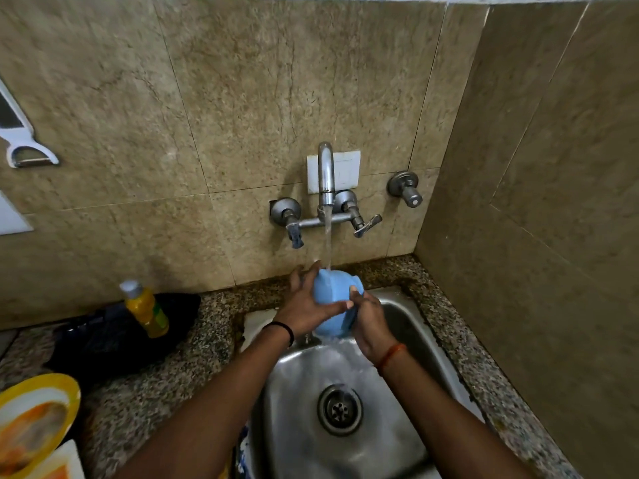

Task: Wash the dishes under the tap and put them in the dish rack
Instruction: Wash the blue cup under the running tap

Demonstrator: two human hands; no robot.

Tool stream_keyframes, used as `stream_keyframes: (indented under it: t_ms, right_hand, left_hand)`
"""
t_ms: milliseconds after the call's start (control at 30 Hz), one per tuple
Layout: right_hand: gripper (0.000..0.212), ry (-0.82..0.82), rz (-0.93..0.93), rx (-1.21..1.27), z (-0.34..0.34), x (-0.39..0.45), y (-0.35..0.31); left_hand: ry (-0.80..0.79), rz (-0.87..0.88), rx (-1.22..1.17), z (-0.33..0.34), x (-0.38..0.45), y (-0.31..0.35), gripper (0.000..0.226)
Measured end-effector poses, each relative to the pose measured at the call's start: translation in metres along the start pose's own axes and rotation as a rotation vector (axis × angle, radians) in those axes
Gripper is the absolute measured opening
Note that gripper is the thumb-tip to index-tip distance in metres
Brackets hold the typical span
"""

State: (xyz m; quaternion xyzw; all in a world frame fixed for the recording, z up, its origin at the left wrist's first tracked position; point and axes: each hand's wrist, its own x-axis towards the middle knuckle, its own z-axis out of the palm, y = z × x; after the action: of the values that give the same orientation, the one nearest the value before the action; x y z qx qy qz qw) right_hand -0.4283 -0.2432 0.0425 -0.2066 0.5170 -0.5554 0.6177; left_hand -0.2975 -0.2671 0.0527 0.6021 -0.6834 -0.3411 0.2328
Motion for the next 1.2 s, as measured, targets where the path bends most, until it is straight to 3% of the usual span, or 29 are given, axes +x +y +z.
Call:
stream_keyframes:
  t_ms: [100, 233, 367, 433, 500, 567, 633, 733, 867, 1033, 1133, 1200]
  right_hand:
    - [0.036, -0.029, 0.126, 0.247, 0.002, 0.004, -0.005]
    - [0.036, -0.022, 0.205, 0.349, 0.001, 0.006, -0.006]
    - [0.030, 0.102, 0.163, 0.062, 0.006, 0.001, -0.015]
    - [0.028, 0.232, 0.009, -0.217, 0.006, 0.001, -0.022]
    - [0.040, 0.309, -0.193, -0.366, 0.005, 0.000, -0.030]
    - [0.043, 0.242, -0.310, -0.261, 0.010, -0.002, -0.039]
    - [0.039, 0.060, -0.253, -0.045, 0.020, -0.006, -0.048]
    - [0.032, -0.145, -0.120, 0.053, 0.034, -0.014, -0.053]
    - [0.029, -0.193, -0.017, 0.100, 0.046, -0.016, -0.051]
    - [0.016, -0.139, 0.041, -0.086, 0.055, -0.006, -0.053]
    - [0.041, 0.005, -0.003, -0.256, 0.054, 0.006, -0.053]
    - [0.045, 0.176, -0.070, -0.314, 0.050, 0.013, -0.056]
  left_hand:
    - [-0.001, 0.063, 0.240, 0.000, 0.003, 0.006, 0.123]
    - [0.027, 0.101, 0.406, 0.002, 0.006, 0.020, 0.119]
    - [0.014, 0.100, 0.573, 0.003, 0.010, 0.033, 0.117]
    - [0.025, 0.120, 0.681, 0.003, 0.011, 0.035, 0.114]
    - [0.034, 0.136, 0.758, 0.002, 0.012, 0.033, 0.115]
    - [0.019, 0.140, 0.774, 0.001, 0.014, 0.030, 0.115]
    - [0.014, 0.139, 0.767, 0.000, 0.014, 0.027, 0.110]
    - [0.017, 0.134, 0.768, -0.001, 0.014, 0.024, 0.106]
    - [0.024, 0.145, 0.759, -0.002, 0.014, 0.018, 0.108]
    - [-0.009, 0.129, 0.776, -0.004, 0.011, 0.014, 0.106]
    - [0.016, 0.127, 0.720, -0.007, 0.010, 0.013, 0.105]
    - [0.001, 0.127, 0.728, -0.009, 0.010, 0.014, 0.110]
